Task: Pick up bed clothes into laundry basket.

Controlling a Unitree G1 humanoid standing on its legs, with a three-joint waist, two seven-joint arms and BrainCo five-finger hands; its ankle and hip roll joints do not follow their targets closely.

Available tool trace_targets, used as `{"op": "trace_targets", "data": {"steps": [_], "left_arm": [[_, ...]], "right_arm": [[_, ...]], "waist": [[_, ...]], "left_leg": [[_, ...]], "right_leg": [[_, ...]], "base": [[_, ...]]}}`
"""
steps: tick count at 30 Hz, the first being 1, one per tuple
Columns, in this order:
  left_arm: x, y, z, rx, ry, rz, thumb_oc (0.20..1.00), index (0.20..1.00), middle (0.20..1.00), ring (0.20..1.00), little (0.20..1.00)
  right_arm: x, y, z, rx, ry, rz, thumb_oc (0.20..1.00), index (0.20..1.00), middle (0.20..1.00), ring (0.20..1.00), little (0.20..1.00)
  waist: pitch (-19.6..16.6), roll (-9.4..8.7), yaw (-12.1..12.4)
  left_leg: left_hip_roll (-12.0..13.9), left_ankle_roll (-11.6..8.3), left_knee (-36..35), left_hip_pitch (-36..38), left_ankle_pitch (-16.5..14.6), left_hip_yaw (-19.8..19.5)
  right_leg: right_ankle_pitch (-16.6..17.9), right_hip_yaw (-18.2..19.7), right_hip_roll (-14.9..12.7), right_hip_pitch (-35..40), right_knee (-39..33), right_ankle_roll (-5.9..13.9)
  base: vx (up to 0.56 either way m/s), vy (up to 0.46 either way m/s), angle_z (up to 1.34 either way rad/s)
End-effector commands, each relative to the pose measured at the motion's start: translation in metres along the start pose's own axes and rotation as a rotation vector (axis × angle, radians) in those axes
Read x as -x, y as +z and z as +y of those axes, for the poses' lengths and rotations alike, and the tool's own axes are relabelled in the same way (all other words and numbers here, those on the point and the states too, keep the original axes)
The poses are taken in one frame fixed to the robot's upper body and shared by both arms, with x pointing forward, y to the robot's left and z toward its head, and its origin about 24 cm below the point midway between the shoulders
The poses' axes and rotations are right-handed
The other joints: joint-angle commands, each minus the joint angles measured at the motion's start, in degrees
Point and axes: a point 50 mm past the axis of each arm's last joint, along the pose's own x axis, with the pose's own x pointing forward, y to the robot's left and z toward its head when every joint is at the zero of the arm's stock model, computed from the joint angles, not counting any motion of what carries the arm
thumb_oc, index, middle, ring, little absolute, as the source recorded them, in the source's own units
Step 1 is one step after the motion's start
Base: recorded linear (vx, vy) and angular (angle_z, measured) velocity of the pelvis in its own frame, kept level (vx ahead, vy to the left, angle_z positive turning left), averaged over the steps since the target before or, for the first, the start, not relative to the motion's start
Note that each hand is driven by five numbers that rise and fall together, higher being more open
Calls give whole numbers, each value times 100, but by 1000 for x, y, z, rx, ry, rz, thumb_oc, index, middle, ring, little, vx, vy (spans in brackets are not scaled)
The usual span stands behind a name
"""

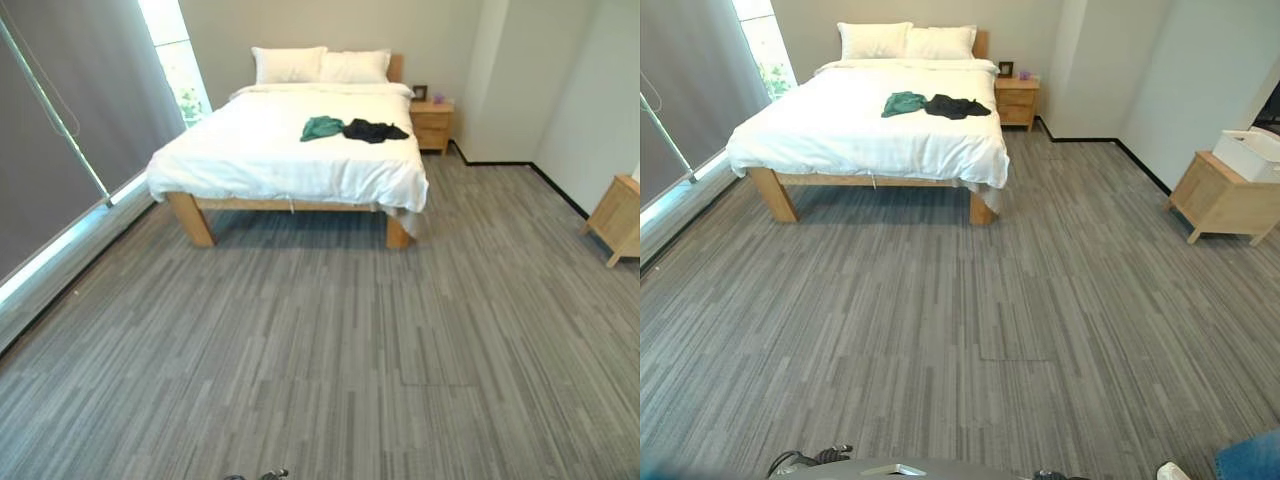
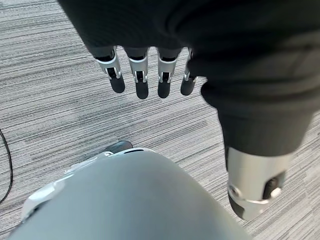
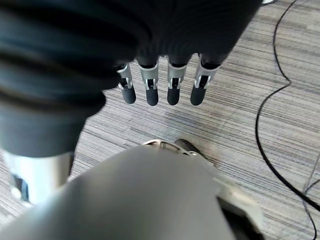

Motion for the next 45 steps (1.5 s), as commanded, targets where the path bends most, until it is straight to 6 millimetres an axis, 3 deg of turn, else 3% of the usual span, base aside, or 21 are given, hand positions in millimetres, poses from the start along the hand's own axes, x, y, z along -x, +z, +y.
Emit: {"op": "trace_targets", "data": {"steps": [1,16,22,24,26,28,30,33,34,39,45], "left_arm": [[-3,32,-2,-38,-9,-63,1000,1000,1000,1000,1000],[-3,20,-3,34,-4,-32,1000,1000,1000,1000,1000],[-2,22,9,250,62,-69,1000,1000,1000,1000,1000],[1,51,27,580,120,-220,1000,1000,1000,1000,1000],[4,75,34,668,113,-330,1000,1000,1000,1000,1000],[5,85,36,666,105,-368,1000,1000,1000,1000,1000],[26,144,54,530,136,-608,1000,1000,1000,1000,1000],[34,156,60,491,154,-668,1000,1000,1000,1000,1000],[56,183,65,423,162,-830,1000,1000,1000,1000,1000],[76,195,62,400,148,-955,1000,1000,1000,1000,1000],[76,193,50,477,80,-947,1000,1000,1000,1000,1000]], "right_arm": [[-1,3,2,48,20,19,1000,1000,1000,1000,1000],[-2,4,10,15,42,1,1000,1000,1000,1000,1000],[0,15,-7,-276,-30,-84,1000,1000,1000,1000,1000],[5,49,-27,-559,-71,-279,1000,1000,1000,1000,1000],[10,68,-38,-644,-94,-384,1000,1000,1000,1000,1000],[12,75,-42,-668,-101,-418,1000,1000,1000,1000,1000],[37,131,-59,-752,-79,-706,1000,1000,1000,1000,1000],[43,140,-61,-779,-59,-764,1000,1000,1000,1000,1000],[61,157,-62,-784,-37,-902,1000,1000,1000,1000,1000],[85,167,-62,-695,-22,-1034,1000,1000,1000,1000,1000],[97,163,-65,-559,-112,-1051,1000,1000,1000,1000,1000]], "waist": [[179,-164,-52],[140,-199,-76],[94,-166,-151],[116,-131,-184],[126,-101,-213],[136,-86,-224],[167,-21,-274],[166,-17,-274],[173,-12,-276],[224,-18,-239],[278,-5,-261]], "left_leg": [[267,-348,-580,32,678,75],[271,-352,-580,66,615,140],[278,-362,-580,152,561,243],[265,-375,-580,166,554,251],[269,-382,-580,154,566,257],[270,-384,-580,158,570,259],[255,-388,-580,139,610,271],[253,-388,-580,126,621,278],[251,-386,-580,119,634,277],[232,-364,-580,101,651,241],[213,-335,-580,93,634,238]], "right_leg": [[584,212,-291,657,-967,537],[606,258,-290,667,-1018,549],[627,337,-303,691,-1044,571],[650,352,-316,675,-1031,592],[660,371,-323,644,-1011,605],[663,366,-326,637,-998,611],[696,366,-336,604,-976,635],[702,362,-338,593,-974,641],[719,348,-352,591,-974,658],[736,322,-383,585,-964,674],[745,304,-406,607,-986,688]], "base": [[3,0,-15],[4,-2,-4],[17,14,-6],[-19,26,-13],[-22,21,-12],[-22,16,-6],[-36,28,-2],[0,0,0],[0,0,0],[1,3,1],[0,0,0]]}}
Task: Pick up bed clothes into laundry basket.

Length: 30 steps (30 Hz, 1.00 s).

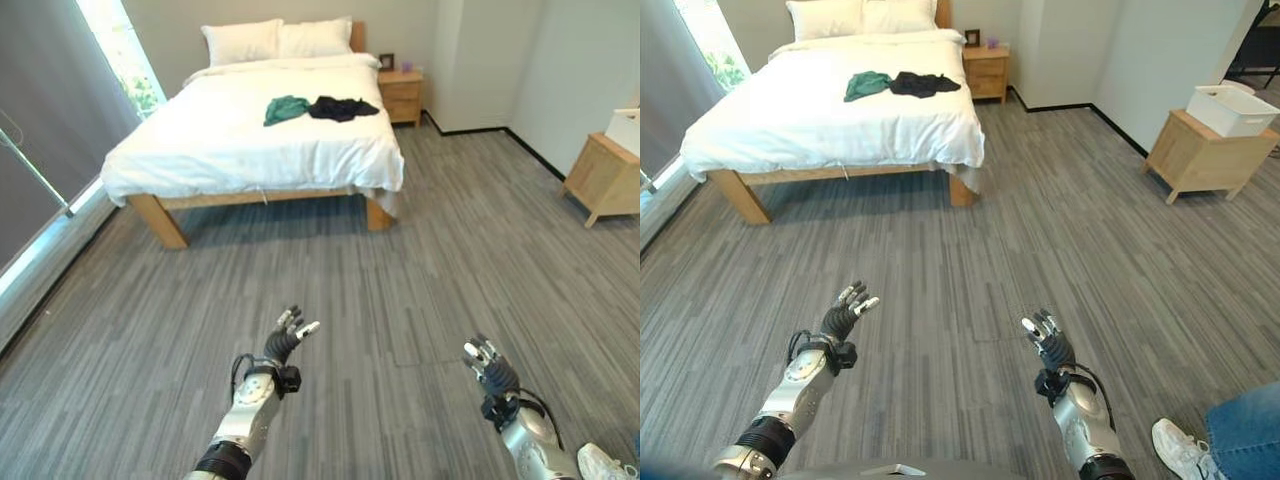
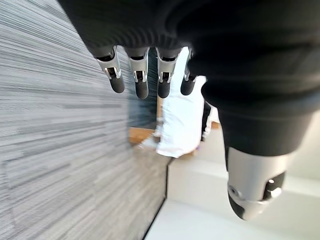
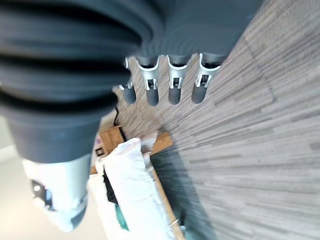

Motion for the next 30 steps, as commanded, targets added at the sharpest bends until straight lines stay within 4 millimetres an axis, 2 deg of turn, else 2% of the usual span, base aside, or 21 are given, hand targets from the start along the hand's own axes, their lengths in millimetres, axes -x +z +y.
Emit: {"op": "trace_targets", "data": {"steps": [1,4,5,10,17,19,24,26,27,28,30], "left_arm": [[-8,19,1,-3,-21,-58,1000,1000,1000,1000,1000],[-5,20,6,-42,-15,-67,1000,1000,1000,1000,1000],[-5,20,6,-74,-5,-76,1000,1000,1000,1000,1000],[-6,22,2,-96,-14,-88,1000,1000,1000,1000,1000],[-9,31,5,-114,16,-120,1000,1000,1000,1000,1000],[-10,38,14,-128,65,-150,1000,1000,1000,1000,1000],[-11,45,22,-122,110,-170,1000,1000,1000,1000,1000],[-13,51,21,-111,119,-191,1000,1000,1000,1000,1000],[-13,52,21,-111,119,-192,1000,1000,1000,1000,1000],[-15,56,18,-123,107,-202,1000,1000,1000,1000,1000],[-17,62,17,-146,102,-214,1000,1000,1000,1000,1000]], "right_arm": [[-7,27,4,150,15,-102,1000,1000,1000,1000,1000],[-6,27,1,264,7,-92,1000,1000,1000,1000,1000],[-7,22,11,227,26,-74,1000,1000,1000,1000,1000],[-5,22,16,209,68,-80,1000,1000,1000,1000,1000],[-6,35,17,271,79,-125,1000,1000,1000,1000,1000],[-9,43,19,296,82,-152,1000,1000,1000,1000,1000],[-14,50,22,341,89,-164,1000,1000,1000,1000,1000],[-17,53,25,343,93,-173,1000,1000,1000,1000,1000],[-18,53,25,342,93,-173,1000,1000,1000,1000,1000],[-20,56,31,337,110,-183,1000,1000,1000,1000,1000],[-24,60,40,323,133,-198,1000,1000,1000,1000,1000]], "waist": [[-129,-210,-53],[-103,-215,-32],[-41,-243,1],[7,-281,-14],[88,-326,-78],[184,-393,-91],[253,-428,-64],[414,-425,-41],[392,-424,-27],[614,-403,-80],[812,-299,-143]], "left_leg": [[217,-363,-205,-272,497,-111],[212,-355,-205,-280,491,-134],[199,-348,-205,-293,472,-147],[176,-330,-205,-296,442,-126],[148,-300,-205,-361,404,-45],[127,-253,-205,-425,345,87],[42,-178,-188,-418,229,220],[-48,-4,-81,-386,48,254],[-41,-4,-73,-422,57,271],[-104,120,-15,-359,-53,280],[-42,220,26,-273,-138,347]], "right_leg": [[320,5,-542,170,-153,623],[320,-8,-553,180,-166,623],[314,-14,-561,166,-176,624],[318,35,-573,142,-186,629],[374,173,-616,19,-179,655],[452,306,-655,-154,-167,711],[501,416,-773,-266,-38,794],[485,530,-963,-649,926,872],[501,547,-956,-691,928,866],[903,650,-1077,-1201,1978,951],[1197,548,-1121,-1723,2985,901]], "base": [[0,0,0],[0,0,0],[0,0,0],[19,8,-1],[15,18,-5],[26,55,-16],[38,77,-28],[39,153,-25],[12,156,-29],[0,171,-29],[74,200,-23]]}}
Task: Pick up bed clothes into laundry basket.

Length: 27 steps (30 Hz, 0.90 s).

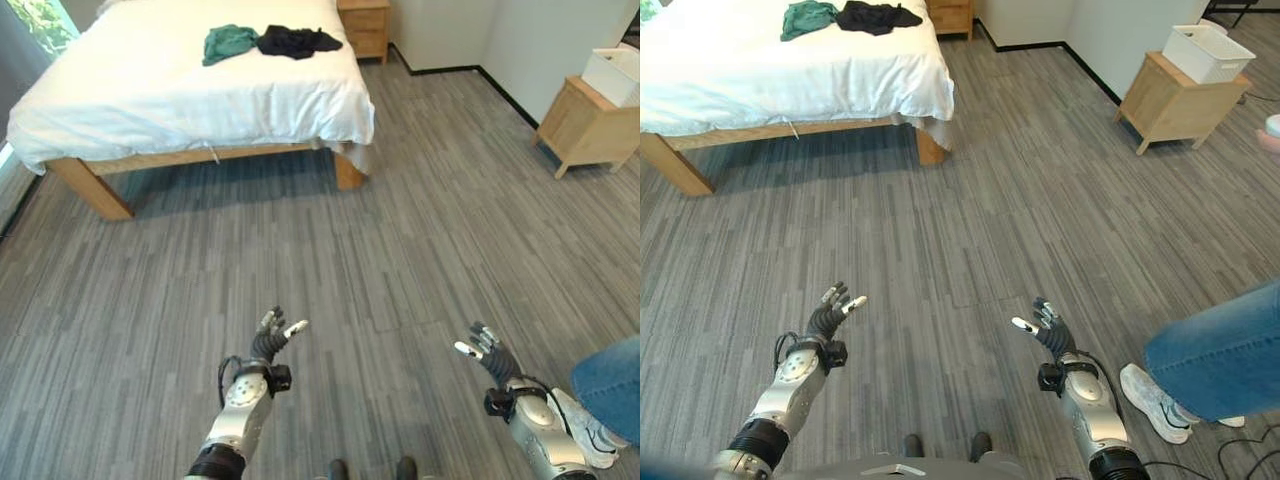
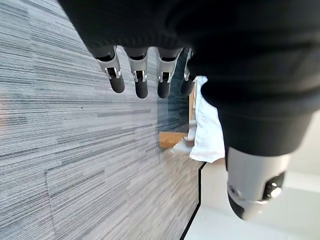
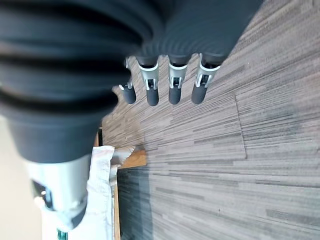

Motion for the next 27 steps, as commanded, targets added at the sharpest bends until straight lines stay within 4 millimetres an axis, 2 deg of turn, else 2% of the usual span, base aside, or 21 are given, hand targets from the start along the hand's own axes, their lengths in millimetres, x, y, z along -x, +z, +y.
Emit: {"op": "trace_targets", "data": {"steps": [1,3,6,7,8,9,10,11,13,14,16,17,18,19,20,21,22,23,25,26,27], "left_arm": [[-9,24,9,-78,12,-104,1000,1000,1000,1000,1000],[-9,25,9,-85,14,-103,1000,1000,1000,1000,1000],[-11,29,8,-88,14,-123,1000,1000,1000,1000,1000],[-11,29,8,-88,14,-123,1000,1000,1000,1000,1000],[-12,30,7,-88,13,-125,1000,1000,1000,1000,1000],[-12,28,7,-97,11,-116,1000,1000,1000,1000,1000],[-13,29,6,-104,13,-124,1000,1000,1000,1000,1000],[-12,30,4,-108,7,-133,1000,1000,1000,1000,1000],[-7,24,2,-100,-14,-119,1000,1000,1000,1000,1000],[-5,20,-1,-86,-21,-108,1000,1000,1000,1000,1000],[-5,18,-6,-26,-23,-96,1000,1000,1000,1000,1000],[-5,16,-8,8,-25,-89,1000,1000,1000,1000,1000],[-5,17,-7,10,-29,-87,1000,1000,1000,1000,1000],[-5,17,-9,-6,-46,-86,1000,1000,1000,1000,1000],[-5,19,-9,-16,-53,-91,1000,1000,1000,1000,1000],[-5,19,-10,-16,-54,-92,1000,1000,1000,1000,1000],[-7,22,-17,1,-65,-100,1000,1000,1000,1000,1000],[-8,23,-20,16,-72,-101,1000,1000,1000,1000,1000],[-8,23,-21,42,-77,-101,1000,1000,1000,1000,1000],[-6,20,-20,48,-74,-95,1000,1000,1000,1000,1000],[-6,20,-20,48,-74,-95,1000,1000,1000,1000,1000]], "right_arm": [[-8,20,19,-16,56,-100,1000,1000,1000,1000,1000],[-8,21,20,-23,61,-100,1000,1000,1000,1000,1000],[-4,17,15,-24,51,-88,1000,1000,1000,1000,1000],[-4,17,15,-25,51,-88,1000,1000,1000,1000,1000],[-3,15,12,-21,43,-83,1000,1000,1000,1000,1000],[2,10,7,-24,26,-64,1000,1000,1000,1000,1000],[4,9,6,-29,26,-66,1000,1000,1000,1000,1000],[6,8,3,-21,30,-61,1000,1000,1000,1000,1000],[14,0,-2,-20,27,-33,1000,1000,1000,1000,1000],[14,1,-6,-15,28,-38,1000,1000,1000,1000,1000],[10,8,-10,5,18,-53,1000,1000,1000,1000,1000],[8,14,-11,-12,14,-78,1000,1000,1000,1000,1000],[8,18,-11,-14,25,-97,1000,1000,1000,1000,1000],[10,18,-14,-2,23,-93,1000,1000,1000,1000,1000],[11,19,-16,12,21,-96,1000,1000,1000,1000,1000],[11,19,-16,12,20,-96,1000,1000,1000,1000,1000],[7,24,-22,43,-4,-104,1000,1000,1000,1000,1000],[6,26,-24,55,-17,-105,1000,1000,1000,1000,1000],[4,33,-27,62,-24,-132,1000,1000,1000,1000,1000],[6,33,-28,56,-28,-136,1000,1000,1000,1000,1000],[6,33,-28,56,-28,-135,1000,1000,1000,1000,1000]], "waist": [[65,-268,-8],[117,-261,-56],[197,-321,-365],[195,-316,-372],[183,-347,-461],[144,-374,-622],[109,-360,-708],[83,-351,-760],[-9,-308,-781],[-44,-239,-829],[-74,-125,-807],[-86,-194,-819],[-62,-282,-757],[12,-364,-682],[94,-445,-567],[100,-426,-566],[307,-523,-308],[354,-558,-219],[318,-520,-75],[267,-462,-19],[278,-485,-8]], "left_leg": [[-61,52,-8,102,-266,-190],[-46,41,17,218,-308,-173],[26,-219,20,726,-562,-429],[35,-222,19,717,-550,-435],[52,-316,-27,875,-610,-515],[125,-484,-177,1219,-645,-645],[185,-545,-237,1401,-669,-691],[194,-580,-263,1516,-694,-757],[314,-669,-35,1530,-582,-1000],[459,-754,256,1530,-378,-1061],[708,-899,1229,1174,364,-1100],[836,-955,2359,739,909,-1126],[1022,-959,3194,412,1261,-988],[1188,-944,3900,138,1382,-840],[1281,-905,4537,-175,1404,-764],[1306,-913,4577,-193,1384,-779],[1263,-859,5041,-1159,1113,-722],[1232,-853,5103,-1533,1008,-689],[1328,-907,4382,-2027,962,-558],[1337,-945,3655,-2085,1044,-433],[1312,-942,3609,-2036,1061,-405]], "right_leg": [[1180,21,-1021,-345,1130,590],[1180,-67,-1045,-522,1218,591],[1016,-39,-778,-938,-341,544],[1050,-55,-769,-918,-392,537],[1157,-9,-668,-984,-1061,583],[1489,46,-510,-1108,-1864,692],[1633,8,-504,-1241,-2110,744],[1705,40,-541,-1322,-1961,781],[1613,4,-510,-1177,-1649,603],[1513,-9,-423,-1242,-1413,497],[1167,-172,-310,-1035,-1147,223],[1028,-208,-276,-868,-1115,9],[816,-269,-169,-627,-1116,-220],[649,-259,-76,-367,-1151,-392],[458,-219,19,-113,-1204,-576],[455,-229,39,-114,-1199,-582],[262,-178,62,393,-1358,-643],[198,-134,37,591,-1436,-619],[90,-122,27,991,-1630,-530],[36,-127,41,1129,-1708,-466],[36,-116,16,1151,-1715,-461]], "base": [[191,107,-9],[243,5,8],[413,-122,-2],[328,-140,4],[520,-196,31],[730,-271,54],[739,-269,63],[505,-214,55],[453,-241,102],[487,-261,104],[441,-307,48],[471,-486,46],[508,-573,47],[538,-586,4],[334,-370,-16],[478,-448,-36],[427,-311,-30],[612,-345,-4],[516,-79,14],[369,-11,-24],[667,45,-37]]}}
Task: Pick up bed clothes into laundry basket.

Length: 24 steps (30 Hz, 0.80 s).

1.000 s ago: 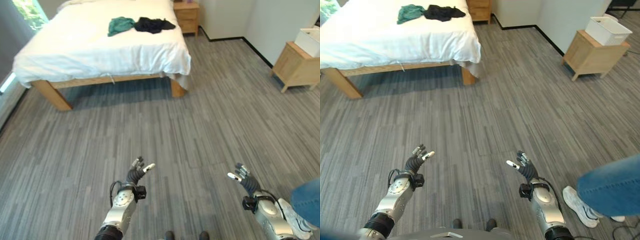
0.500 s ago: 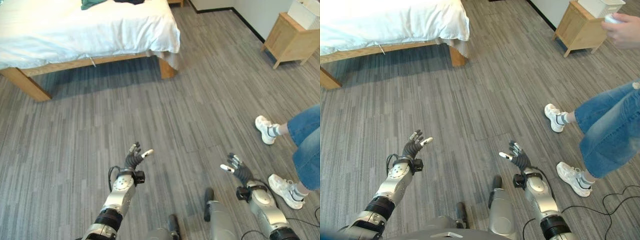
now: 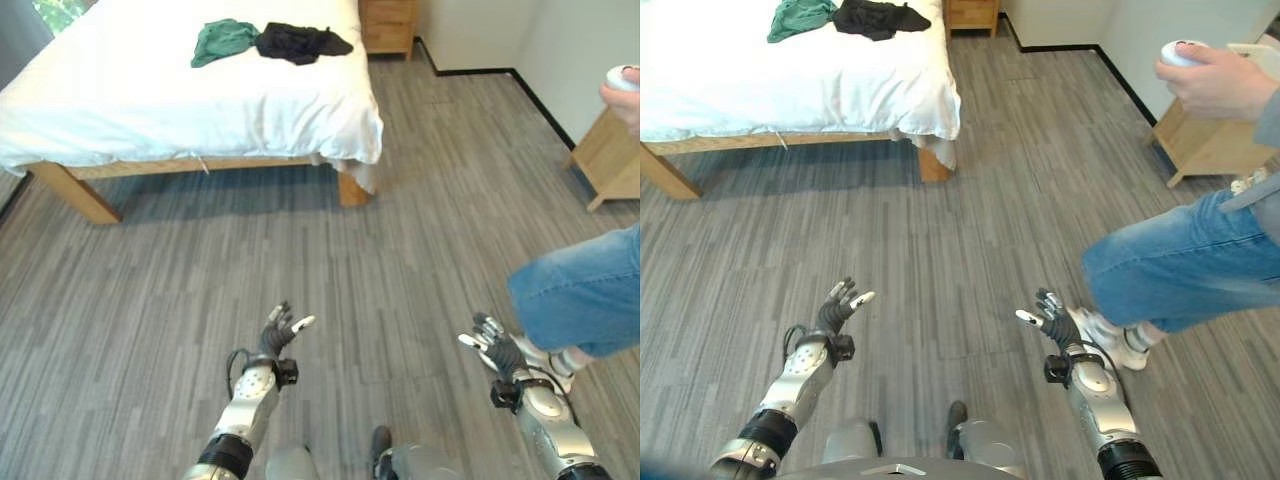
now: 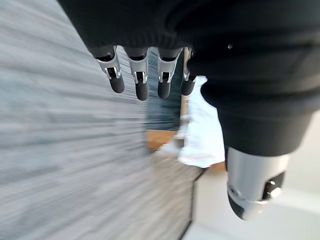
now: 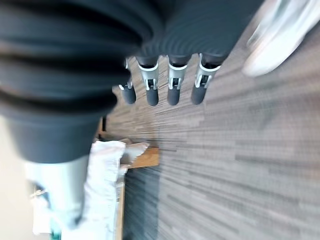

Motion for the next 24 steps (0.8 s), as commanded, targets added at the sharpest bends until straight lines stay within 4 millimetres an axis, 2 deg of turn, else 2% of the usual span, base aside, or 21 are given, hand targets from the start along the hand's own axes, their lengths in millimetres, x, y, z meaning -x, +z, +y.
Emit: {"op": "trace_targets", "data": {"steps": [1,2,4,6,7,8,9,10,11,12,13,14,15,16,18,19,20,21,22,23,24], "left_arm": [[-3,19,-3,45,-29,-97,1000,1000,1000,1000,1000],[1,16,2,44,-15,-91,1000,1000,1000,1000,1000],[6,10,6,52,-11,-75,1000,1000,1000,1000,1000],[12,4,13,45,1,-64,1000,1000,1000,1000,1000],[16,4,20,42,18,-67,1000,1000,1000,1000,1000],[19,1,20,46,14,-59,1000,1000,1000,1000,1000],[19,1,20,46,13,-59,1000,1000,1000,1000,1000],[18,1,18,21,1,-55,1000,1000,1000,1000,1000],[18,1,18,20,1,-55,1000,1000,1000,1000,1000],[15,3,18,3,-2,-51,1000,1000,1000,1000,1000],[8,12,13,3,-4,-80,1000,1000,1000,1000,1000],[7,16,13,-2,-5,-92,1000,1000,1000,1000,1000],[5,25,13,-14,-13,-126,1000,1000,1000,1000,1000],[4,28,11,-12,-27,-137,1000,1000,1000,1000,1000],[2,29,2,-17,-66,-139,1000,1000,1000,1000,1000],[1,30,-1,-21,-83,-141,1000,1000,1000,1000,1000],[1,29,-1,-21,-84,-140,1000,1000,1000,1000,1000],[-1,37,-5,-63,-96,-173,1000,1000,1000,1000,1000],[0,33,-14,-57,-130,-155,1000,1000,1000,1000,1000],[0,33,-14,-58,-130,-154,1000,1000,1000,1000,1000],[1,29,-16,-54,-140,-141,1000,1000,1000,1000,1000]], "right_arm": [[3,25,-12,42,-5,-129,1000,1000,1000,1000,1000],[3,24,-9,59,11,-128,1000,1000,1000,1000,1000],[2,24,-6,97,40,-122,1000,1000,1000,1000,1000],[-1,24,-1,127,74,-110,1000,1000,1000,1000,1000],[0,24,2,134,93,-107,1000,1000,1000,1000,1000],[2,19,8,127,113,-96,1000,1000,1000,1000,1000],[2,19,8,127,113,-96,1000,1000,1000,1000,1000],[5,8,17,116,133,-64,1000,1000,1000,1000,1000],[5,8,17,116,133,-64,1000,1000,1000,1000,1000],[6,6,21,101,134,-57,1000,1000,1000,1000,1000],[5,6,29,52,143,-63,1000,1000,1000,1000,1000],[5,6,33,54,164,-63,1000,1000,1000,1000,1000],[8,6,34,91,184,-64,1000,1000,1000,1000,1000],[9,6,32,101,185,-63,1000,1000,1000,1000,1000],[11,1,28,95,176,-44,1000,1000,1000,1000,1000],[12,0,26,93,164,-39,1000,1000,1000,1000,1000],[12,-1,26,92,163,-38,1000,1000,1000,1000,1000],[14,4,24,99,173,-60,1000,1000,1000,1000,1000],[16,-3,23,76,155,-33,1000,1000,1000,1000,1000],[16,-4,22,75,155,-33,1000,1000,1000,1000,1000],[17,-6,23,66,163,-26,1000,1000,1000,1000,1000]], "waist": [[-17,346,126],[-72,415,276],[-222,485,477],[-379,466,524],[-511,457,534],[-565,365,560],[-582,377,581],[-708,155,639],[-733,165,672],[-654,144,628],[-423,366,354],[-347,413,252],[-253,475,97],[-205,457,19],[-178,390,-132],[-211,339,-174],[-195,351,-180],[-242,239,-211],[-278,224,-177],[-277,224,-182],[-321,199,-114]], "left_leg": [[-96,-276,-3149,859,1178,195],[-403,-279,-4423,955,1427,148],[-544,-270,-5377,882,1529,-131],[-507,-331,-5402,913,1729,97],[-492,-197,-5395,1084,1586,278],[-634,-87,-5241,1166,1543,402],[-608,-87,-5229,1146,1541,414],[-891,276,-4899,1217,1173,539],[-861,279,-4885,1188,1166,565],[-1006,468,-4799,1344,939,641],[-966,597,-4944,1902,723,551],[-1000,655,-5079,2177,632,453],[-998,649,-5290,2608,550,283],[-1034,617,-5316,2744,493,187],[-1108,539,-5333,2947,309,-80],[-1138,495,-5339,2996,240,-157],[-1128,491,-5341,3031,223,-170],[-1166,429,-5395,3125,130,-317],[-1160,434,-5357,3121,107,-403],[-1161,435,-5347,3123,99,-414],[-1151,418,-5387,3154,109,-431]], "right_leg": [[235,65,-365,412,-459,866],[153,163,-314,654,-571,971],[24,285,-282,1067,-673,1067],[-61,328,-332,1442,-694,1145],[-181,378,-335,1532,-668,1181],[-61,324,-533,1548,-445,1261],[-43,347,-519,1524,-451,1257],[732,281,-993,1279,737,1625],[749,319,-982,1237,737,1624],[1498,487,-1150,933,1949,1759],[1570,696,-999,-52,3177,1594],[1412,645,-1003,-416,3392,1537],[1160,334,-1170,-859,3054,1445],[978,302,-1144,-1001,2740,1422],[764,497,-875,-1042,1643,1438],[769,679,-785,-1051,987,1468],[781,659,-775,-980,923,1471],[844,927,-718,-820,80,1522],[854,930,-693,-636,-2,1559],[854,918,-697,-619,-14,1560],[884,759,-735,-543,-68,1538]], "base": [[760,91,-35],[1008,109,-44],[747,70,-57],[680,15,-80],[626,39,-85],[425,45,-73],[598,158,-40],[384,131,-17],[570,232,-32],[449,269,-33],[611,325,-18],[732,270,70],[599,86,78],[574,-6,79],[408,-130,53],[276,-110,72],[342,-147,73],[275,-143,82],[265,-145,85],[104,-89,96],[158,-127,103]]}}
